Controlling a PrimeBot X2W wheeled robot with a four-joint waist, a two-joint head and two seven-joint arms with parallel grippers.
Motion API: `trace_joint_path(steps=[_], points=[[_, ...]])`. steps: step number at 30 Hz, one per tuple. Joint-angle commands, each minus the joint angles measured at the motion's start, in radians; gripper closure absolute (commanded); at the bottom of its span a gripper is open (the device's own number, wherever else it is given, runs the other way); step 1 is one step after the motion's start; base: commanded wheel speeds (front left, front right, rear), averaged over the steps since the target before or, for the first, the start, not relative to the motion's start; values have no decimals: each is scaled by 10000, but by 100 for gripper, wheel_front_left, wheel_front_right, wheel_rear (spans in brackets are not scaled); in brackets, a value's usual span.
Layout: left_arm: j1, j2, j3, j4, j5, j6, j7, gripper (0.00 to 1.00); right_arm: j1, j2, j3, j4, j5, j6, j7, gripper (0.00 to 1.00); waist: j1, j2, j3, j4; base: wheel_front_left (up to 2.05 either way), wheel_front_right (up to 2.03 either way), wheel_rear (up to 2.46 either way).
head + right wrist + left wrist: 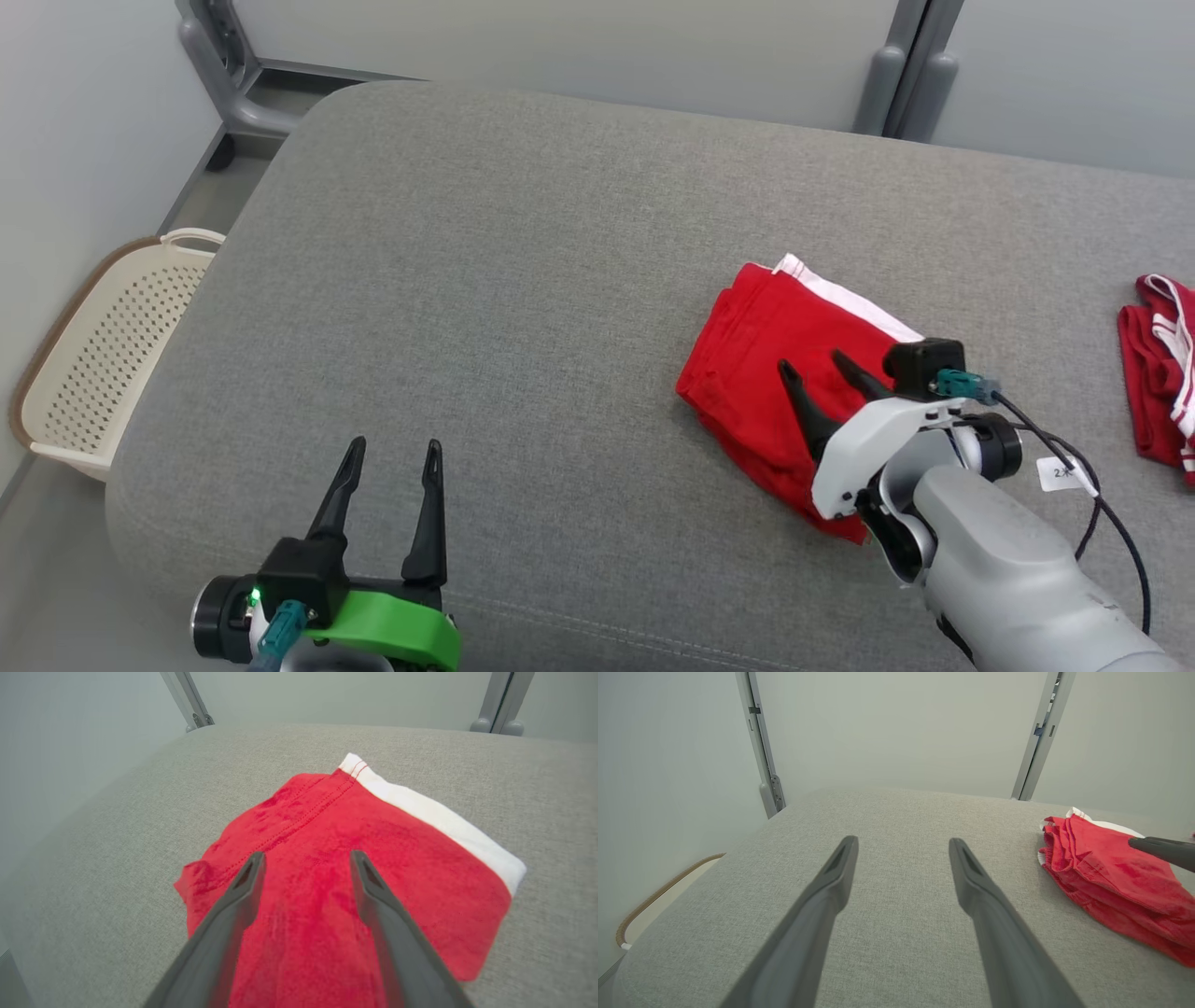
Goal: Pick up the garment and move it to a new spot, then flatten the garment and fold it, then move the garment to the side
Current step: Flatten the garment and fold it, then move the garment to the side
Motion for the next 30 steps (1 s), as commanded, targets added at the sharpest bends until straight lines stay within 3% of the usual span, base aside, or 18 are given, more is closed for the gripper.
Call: trace_joint_path(steps=[1, 11, 18, 24, 30], points=[[128, 15, 66, -52, 71, -50, -33, 0, 257, -149, -194, -197, -167, -7, -33, 0, 0, 0, -81, -166, 0, 0, 0], [348, 15, 186, -136, 207, -45, -33, 0, 1489, -574, -1704, -1291, -873, -7, -33, 0, 0, 0, -310, -727, 0, 0, 0], [401, 15, 254, -172, 327, -79, -33, 0, 1867, -370, -1996, -995, -1054, -7, -34, 0, 0, 0, -425, -945, 0, 0, 0], [371, 15, 332, -204, 395, -118, -33, 0, 1301, -102, -1563, -309, 61, -5, 1128, 0, 0, 0, -420, -1023, 0, 0, 0], [282, 15, 341, -300, 449, -132, -33, 0, 652, -354, -1244, 222, 1173, -7, 2408, 0, 0, 0, -352, -877, 0, 0, 0]])
